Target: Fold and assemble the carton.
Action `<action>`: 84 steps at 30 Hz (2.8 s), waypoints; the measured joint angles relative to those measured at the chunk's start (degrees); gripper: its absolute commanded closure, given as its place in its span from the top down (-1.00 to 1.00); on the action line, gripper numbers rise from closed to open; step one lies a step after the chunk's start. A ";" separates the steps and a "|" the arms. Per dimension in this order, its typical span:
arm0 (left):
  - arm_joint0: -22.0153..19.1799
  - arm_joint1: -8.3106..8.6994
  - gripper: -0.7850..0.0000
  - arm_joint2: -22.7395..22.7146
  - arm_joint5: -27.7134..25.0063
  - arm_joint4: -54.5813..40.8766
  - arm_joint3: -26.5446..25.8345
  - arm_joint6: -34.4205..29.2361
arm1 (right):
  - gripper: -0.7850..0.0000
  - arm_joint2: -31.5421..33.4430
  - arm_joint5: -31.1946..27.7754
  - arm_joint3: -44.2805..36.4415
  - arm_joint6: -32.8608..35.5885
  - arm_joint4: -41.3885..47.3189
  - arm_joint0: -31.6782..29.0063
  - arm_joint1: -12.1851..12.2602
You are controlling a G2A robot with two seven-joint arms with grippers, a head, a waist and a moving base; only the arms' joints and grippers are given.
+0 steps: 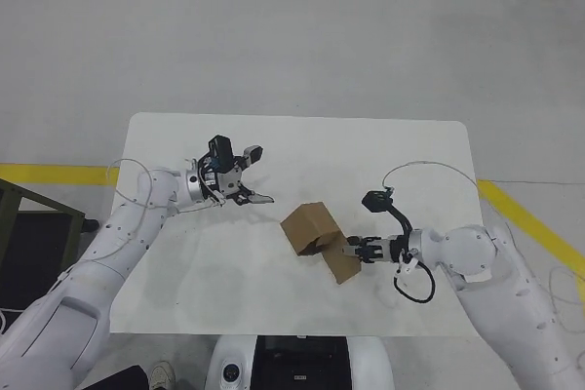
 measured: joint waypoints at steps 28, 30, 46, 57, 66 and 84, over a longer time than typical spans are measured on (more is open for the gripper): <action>0.36 0.02 1.00 -1.61 -1.63 -3.31 0.32 -3.95 | 1.00 -13.47 -10.33 19.57 4.92 3.86 22.32 -3.39; 0.20 -0.11 1.00 -1.13 -1.63 -3.42 0.38 -3.90 | 1.00 -12.19 -9.18 14.20 3.93 2.07 17.96 -2.45; 0.54 0.24 1.00 -1.09 -1.62 -3.21 0.78 -2.52 | 1.00 -7.53 -2.79 -12.24 2.74 -13.69 1.72 1.48; 1.80 0.70 1.00 -2.16 -1.62 -3.10 -0.09 -2.91 | 1.00 -13.31 -2.32 -11.85 -1.26 -28.39 -0.94 1.43; 2.25 0.88 1.00 -2.68 -1.62 -3.78 -0.73 -3.72 | 1.00 -14.33 0.87 -6.97 -4.78 -30.96 1.69 0.72; 1.47 1.04 1.00 -2.20 -1.62 -4.97 0.42 -4.81 | -0.59 -15.04 -4.89 -0.67 -3.06 -18.93 6.42 -0.34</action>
